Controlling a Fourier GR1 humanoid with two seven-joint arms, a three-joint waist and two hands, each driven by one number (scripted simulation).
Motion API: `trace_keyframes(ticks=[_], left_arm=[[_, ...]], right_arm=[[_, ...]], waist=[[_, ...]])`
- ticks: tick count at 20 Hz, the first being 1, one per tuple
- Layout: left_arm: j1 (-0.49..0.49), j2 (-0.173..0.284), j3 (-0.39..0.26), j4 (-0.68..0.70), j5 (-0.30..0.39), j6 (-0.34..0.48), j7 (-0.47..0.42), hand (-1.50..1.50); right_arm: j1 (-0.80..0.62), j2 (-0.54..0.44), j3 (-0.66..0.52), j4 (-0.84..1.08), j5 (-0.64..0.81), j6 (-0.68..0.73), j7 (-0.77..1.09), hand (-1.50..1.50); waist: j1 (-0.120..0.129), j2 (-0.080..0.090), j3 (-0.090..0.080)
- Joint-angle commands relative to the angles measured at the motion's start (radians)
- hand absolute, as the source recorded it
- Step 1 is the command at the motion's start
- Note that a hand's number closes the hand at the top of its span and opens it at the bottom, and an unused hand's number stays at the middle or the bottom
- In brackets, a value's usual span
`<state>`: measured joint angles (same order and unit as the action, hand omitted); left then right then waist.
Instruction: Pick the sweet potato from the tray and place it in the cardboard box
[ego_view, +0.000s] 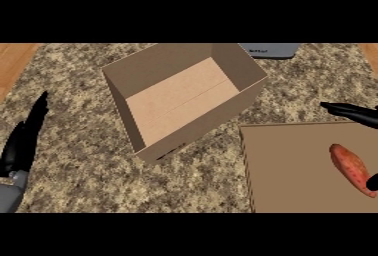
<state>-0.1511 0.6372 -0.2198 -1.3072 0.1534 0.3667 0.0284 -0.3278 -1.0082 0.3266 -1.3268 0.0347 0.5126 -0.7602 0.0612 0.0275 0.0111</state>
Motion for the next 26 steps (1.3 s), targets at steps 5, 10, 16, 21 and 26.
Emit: trace_keyframes(ticks=[5,10,16,21,26], left_arm=[[-0.034,-0.002,-0.01,-0.001,-0.011,-0.019,0.026,0.0],[-0.034,-0.038,-0.02,0.027,-0.037,0.003,-0.001,0.0],[-0.034,-0.025,0.006,0.049,-0.032,-0.025,0.0,0.0],[0.0,-0.013,0.036,0.057,-0.027,-0.037,-0.018,0.0],[-0.026,-0.039,0.025,0.046,-0.054,-0.021,0.006,0.0]], right_arm=[[-0.064,-0.112,0.212,0.096,0.355,-0.051,-0.318,-1.5],[-0.107,-0.077,0.315,0.235,0.464,-0.157,-0.445,-1.5],[-0.214,0.029,0.383,0.43,0.564,-0.263,-0.49,-1.5],[-0.236,0.086,0.421,0.525,0.594,-0.323,-0.528,-1.5],[-0.304,0.105,0.44,0.558,0.584,-0.267,-0.554,-1.5]], waist=[[0.03,-0.001,-0.004],[0.015,-0.003,-0.006],[0.004,-0.01,-0.008],[-0.011,-0.015,-0.008],[-0.022,-0.017,-0.009]])
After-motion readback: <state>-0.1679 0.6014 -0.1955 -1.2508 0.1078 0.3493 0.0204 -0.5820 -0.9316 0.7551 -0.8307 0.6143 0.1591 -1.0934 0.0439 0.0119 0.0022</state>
